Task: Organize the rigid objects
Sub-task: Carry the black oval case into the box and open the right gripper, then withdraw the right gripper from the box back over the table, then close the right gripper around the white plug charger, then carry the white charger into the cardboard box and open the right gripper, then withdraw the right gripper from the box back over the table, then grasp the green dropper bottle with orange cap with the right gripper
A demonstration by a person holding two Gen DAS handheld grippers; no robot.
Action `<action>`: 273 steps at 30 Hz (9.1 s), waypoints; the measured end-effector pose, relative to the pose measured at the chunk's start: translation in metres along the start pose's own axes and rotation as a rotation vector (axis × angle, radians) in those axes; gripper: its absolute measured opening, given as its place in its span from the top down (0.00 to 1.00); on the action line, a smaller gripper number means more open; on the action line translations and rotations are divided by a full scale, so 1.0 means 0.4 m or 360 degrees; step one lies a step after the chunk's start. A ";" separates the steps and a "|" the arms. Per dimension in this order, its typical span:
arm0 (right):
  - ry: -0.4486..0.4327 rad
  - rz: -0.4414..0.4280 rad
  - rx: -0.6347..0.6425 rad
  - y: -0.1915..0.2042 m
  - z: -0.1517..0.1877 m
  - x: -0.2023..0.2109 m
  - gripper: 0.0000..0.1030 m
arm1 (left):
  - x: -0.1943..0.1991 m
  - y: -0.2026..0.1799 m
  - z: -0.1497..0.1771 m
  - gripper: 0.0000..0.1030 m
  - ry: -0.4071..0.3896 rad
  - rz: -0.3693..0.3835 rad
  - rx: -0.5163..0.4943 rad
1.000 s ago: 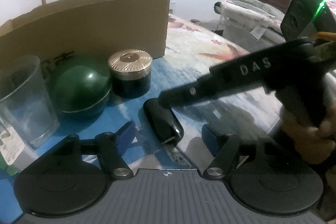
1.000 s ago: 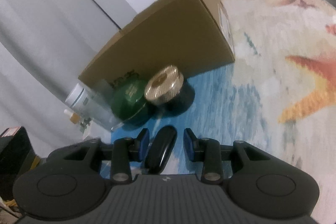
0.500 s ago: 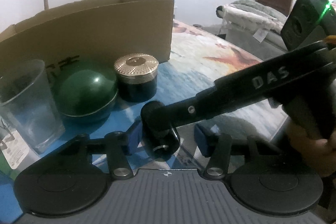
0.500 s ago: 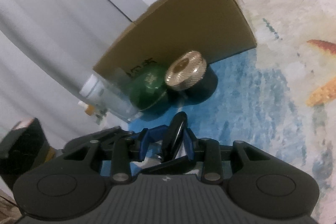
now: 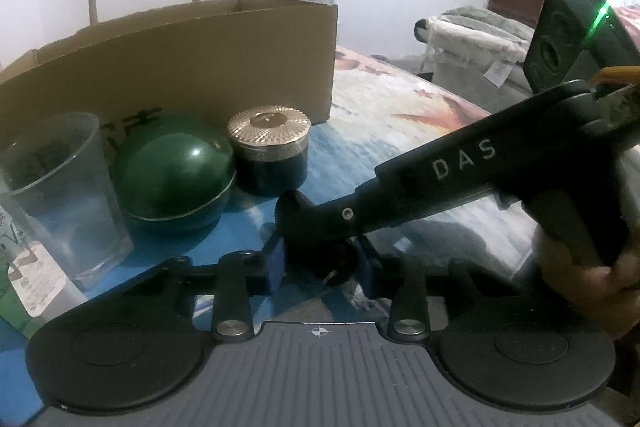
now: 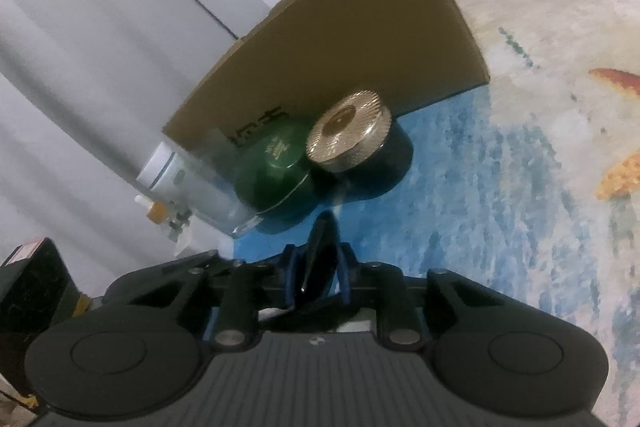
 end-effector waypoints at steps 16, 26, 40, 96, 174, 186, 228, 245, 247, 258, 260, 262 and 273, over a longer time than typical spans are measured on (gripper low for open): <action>-0.0195 -0.0127 0.0325 0.201 -0.117 0.123 0.78 | 0.200 -0.013 -0.166 0.67 -0.0313 -0.0243 -0.0209; 0.0012 -0.0199 0.0380 0.291 -0.430 -0.071 0.79 | 0.115 0.242 -0.388 0.67 -0.0066 -0.0327 0.0003; 0.0467 0.0056 0.0167 0.202 -0.626 -0.479 0.80 | -0.158 0.555 -0.447 0.69 0.0514 -0.0384 0.0454; 0.0144 -0.0161 0.0675 0.348 -0.047 -0.126 0.48 | 0.114 0.231 0.058 0.36 -0.0053 -0.0296 0.0306; 0.0299 -0.0044 0.0475 0.392 -0.538 -0.207 0.62 | -0.032 0.448 -0.419 0.57 0.0269 -0.0292 0.0184; 0.0542 -0.0054 0.0186 0.255 -0.573 -0.374 0.65 | -0.153 0.552 -0.371 0.54 0.0576 -0.0238 0.0360; -0.0038 -0.0271 0.0636 0.447 -0.095 0.022 0.63 | 0.245 0.328 -0.007 0.27 -0.0116 -0.0456 0.0295; 0.0000 0.0031 0.1012 0.541 -0.050 -0.128 0.66 | 0.129 0.355 0.054 0.50 -0.0023 -0.0492 0.0247; -0.0005 0.0047 0.1022 0.546 -0.051 -0.137 0.68 | 0.127 0.354 0.054 0.56 -0.0018 -0.0492 0.0235; 0.0021 0.0085 0.1050 0.549 -0.047 -0.159 0.85 | 0.138 0.349 0.068 0.70 -0.0032 -0.0499 0.0223; 0.0025 0.0085 0.1050 0.550 -0.045 -0.154 0.85 | 0.145 0.344 0.069 0.70 -0.0037 -0.0496 0.0215; 0.0021 0.0082 0.1053 0.555 -0.042 -0.142 0.85 | 0.160 0.334 0.068 0.70 -0.0052 -0.0506 0.0195; -0.0147 -0.0134 0.1113 0.638 -0.083 0.016 0.85 | 0.303 0.275 -0.043 0.70 -0.0212 -0.0655 -0.0018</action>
Point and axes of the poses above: each gripper's, at about its wrist camera, not at the fingertips, and x roughly against the way its jaws point, y to its left, z to its underside, the point moved 3 cm from there along -x, roughly the way its jaws point, and after that the axes turned 1 degree about z, right-handed, at the moved point
